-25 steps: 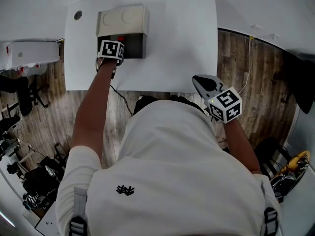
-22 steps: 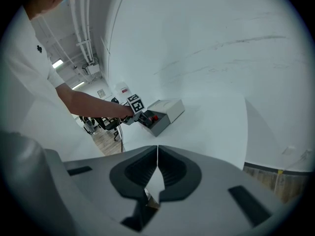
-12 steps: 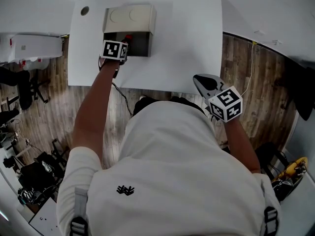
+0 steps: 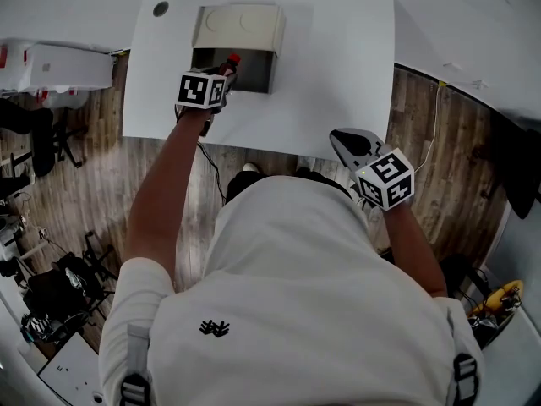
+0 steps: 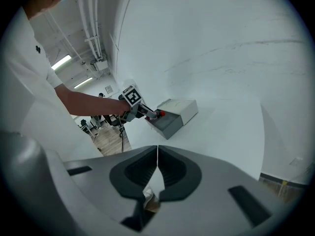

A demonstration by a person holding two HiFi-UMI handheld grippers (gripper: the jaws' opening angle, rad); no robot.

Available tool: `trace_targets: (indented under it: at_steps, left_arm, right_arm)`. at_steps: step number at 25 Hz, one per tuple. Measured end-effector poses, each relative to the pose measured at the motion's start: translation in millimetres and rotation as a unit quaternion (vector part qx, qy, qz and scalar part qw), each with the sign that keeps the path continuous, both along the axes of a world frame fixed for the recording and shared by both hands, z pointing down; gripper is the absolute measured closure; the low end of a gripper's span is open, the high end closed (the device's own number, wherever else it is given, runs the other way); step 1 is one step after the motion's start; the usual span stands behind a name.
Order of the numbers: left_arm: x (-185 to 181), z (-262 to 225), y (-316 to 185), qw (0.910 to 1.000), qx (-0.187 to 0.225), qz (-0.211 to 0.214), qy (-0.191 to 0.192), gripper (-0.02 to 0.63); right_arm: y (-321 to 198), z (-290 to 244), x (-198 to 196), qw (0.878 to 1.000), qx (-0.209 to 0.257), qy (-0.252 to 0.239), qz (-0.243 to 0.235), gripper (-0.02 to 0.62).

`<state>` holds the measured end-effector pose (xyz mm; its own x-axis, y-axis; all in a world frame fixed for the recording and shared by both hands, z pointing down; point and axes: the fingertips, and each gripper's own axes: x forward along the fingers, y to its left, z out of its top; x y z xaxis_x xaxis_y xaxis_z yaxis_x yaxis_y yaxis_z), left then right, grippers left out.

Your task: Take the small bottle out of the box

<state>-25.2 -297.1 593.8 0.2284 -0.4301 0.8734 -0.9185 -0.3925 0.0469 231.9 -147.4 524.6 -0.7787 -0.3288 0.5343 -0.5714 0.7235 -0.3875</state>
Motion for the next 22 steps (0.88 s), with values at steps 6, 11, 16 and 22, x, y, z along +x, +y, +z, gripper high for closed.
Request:
trace_targets:
  at_steps: [6,11,16,22]
  left_arm:
    - [5.7,-25.0,11.7,0.9975,0.037,-0.002,0.059,0.4]
    - [4.1,-54.2,27.5,0.9933,0.068,-0.006,0.093,0.4]
    - [0.0,-85.4,52.9,0.9863,0.101,-0.009,0.13,0.4]
    - [-19.5,-118.6,90.9,0.9758,0.134,-0.015,0.172,0.4]
  right_arm:
    - [0.9,-3.5,-20.5,1.0,0.009,0.003,-0.016,0.588]
    - [4.1,-7.7,-41.1,0.999,0.016,0.006,-0.029,0.588]
    - [12.5,-11.7,-64.5,0.999,0.023,0.01,-0.048,0.588]
    - [25.0,-14.2,-96.7,0.997,0.027,0.018,-0.065,0.588]
